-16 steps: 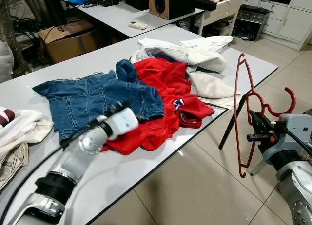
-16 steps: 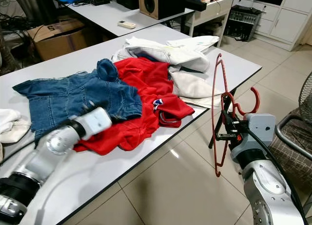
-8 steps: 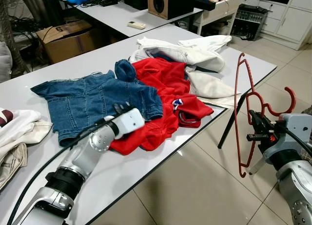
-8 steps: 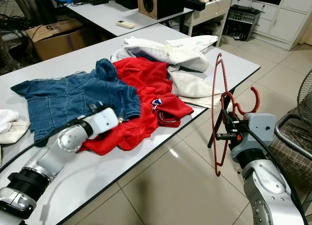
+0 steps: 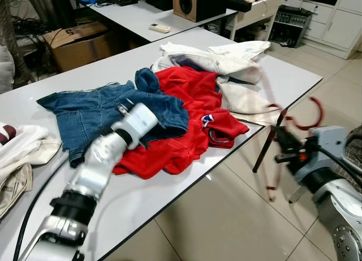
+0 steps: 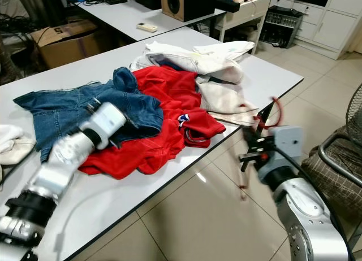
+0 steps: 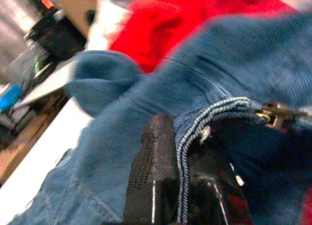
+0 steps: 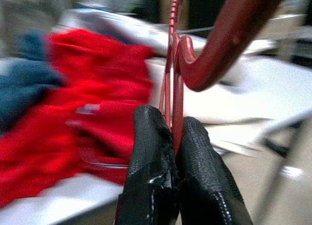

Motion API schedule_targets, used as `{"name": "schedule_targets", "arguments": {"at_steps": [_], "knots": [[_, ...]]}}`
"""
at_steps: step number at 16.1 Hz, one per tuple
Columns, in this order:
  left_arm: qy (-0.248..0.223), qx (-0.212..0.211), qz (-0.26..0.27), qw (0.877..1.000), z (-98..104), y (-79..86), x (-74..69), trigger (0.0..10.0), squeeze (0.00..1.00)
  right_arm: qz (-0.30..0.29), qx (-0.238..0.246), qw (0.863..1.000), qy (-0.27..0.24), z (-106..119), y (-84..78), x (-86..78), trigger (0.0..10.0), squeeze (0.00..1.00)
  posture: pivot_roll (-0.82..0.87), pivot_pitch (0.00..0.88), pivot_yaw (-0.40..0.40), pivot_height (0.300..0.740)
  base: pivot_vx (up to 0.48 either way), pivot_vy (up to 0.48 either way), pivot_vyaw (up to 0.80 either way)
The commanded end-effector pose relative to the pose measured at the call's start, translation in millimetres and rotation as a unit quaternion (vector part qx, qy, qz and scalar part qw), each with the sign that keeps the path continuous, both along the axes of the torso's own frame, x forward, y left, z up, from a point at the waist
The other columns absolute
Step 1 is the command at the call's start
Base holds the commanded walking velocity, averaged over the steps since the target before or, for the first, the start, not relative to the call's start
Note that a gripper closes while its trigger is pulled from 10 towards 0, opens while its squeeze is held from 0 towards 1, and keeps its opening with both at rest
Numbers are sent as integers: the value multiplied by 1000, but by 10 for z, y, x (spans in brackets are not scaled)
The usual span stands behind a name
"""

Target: Hang hanger

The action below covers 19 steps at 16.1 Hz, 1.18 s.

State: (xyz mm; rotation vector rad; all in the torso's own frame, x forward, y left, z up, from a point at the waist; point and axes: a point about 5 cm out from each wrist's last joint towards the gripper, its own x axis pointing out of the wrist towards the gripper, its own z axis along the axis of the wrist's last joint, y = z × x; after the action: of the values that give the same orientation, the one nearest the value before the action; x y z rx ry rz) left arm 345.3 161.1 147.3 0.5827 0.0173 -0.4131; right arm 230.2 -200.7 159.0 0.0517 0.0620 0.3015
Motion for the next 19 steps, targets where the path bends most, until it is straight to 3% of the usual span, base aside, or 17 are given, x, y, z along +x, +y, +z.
{"name": "schedule_targets", "arguments": {"at_steps": [1,2,3,4,6,7,10,12,14,18,19], "knots": [[-28,-40,17,999,328,78,135,0,0,83,20,996,-21,143,143,-23,10000,0,-179,0,31,740,0,0,0],[-31,-46,20,998,379,94,159,0,0,99,24,995,-22,158,169,-35,10000,0,-179,0,31,740,0,0,0],[-47,-44,29,998,663,188,311,0,0,189,55,980,-20,247,286,-122,10000,0,-163,0,34,740,0,0,0],[-56,-36,31,997,798,228,374,0,0,227,63,972,-16,268,326,-162,10000,0,-156,0,36,740,0,0,0],[-69,-23,38,997,1004,296,465,0,0,264,69,962,-3,264,361,-207,10000,0,-147,0,36,740,0,0,0],[-77,-5,32,997,1234,328,532,0,0,296,60,953,21,217,383,-246,10000,0,-140,0,38,740,0,0,0],[-82,20,3,996,1466,299,560,0,0,342,55,935,71,94,476,-249,10000,0,-108,0,37,740,0,0,0],[-68,61,-35,995,1524,240,551,0,0,385,52,916,99,22,590,-174,10000,0,-91,0,32,740,0,0,0],[-42,99,-73,992,1424,163,528,0,0,399,41,908,124,-60,673,-22,10000,0,-86,0,32,740,0,0,0],[-29,125,-91,988,1306,91,506,0,0,343,34,926,157,-170,779,363,10000,0,-83,0,28,740,0,0,0],[-27,128,-92,987,1305,90,503,0,0,340,36,926,160,-179,786,393,10000,0,-85,0,29,740,0,0,0]]}}
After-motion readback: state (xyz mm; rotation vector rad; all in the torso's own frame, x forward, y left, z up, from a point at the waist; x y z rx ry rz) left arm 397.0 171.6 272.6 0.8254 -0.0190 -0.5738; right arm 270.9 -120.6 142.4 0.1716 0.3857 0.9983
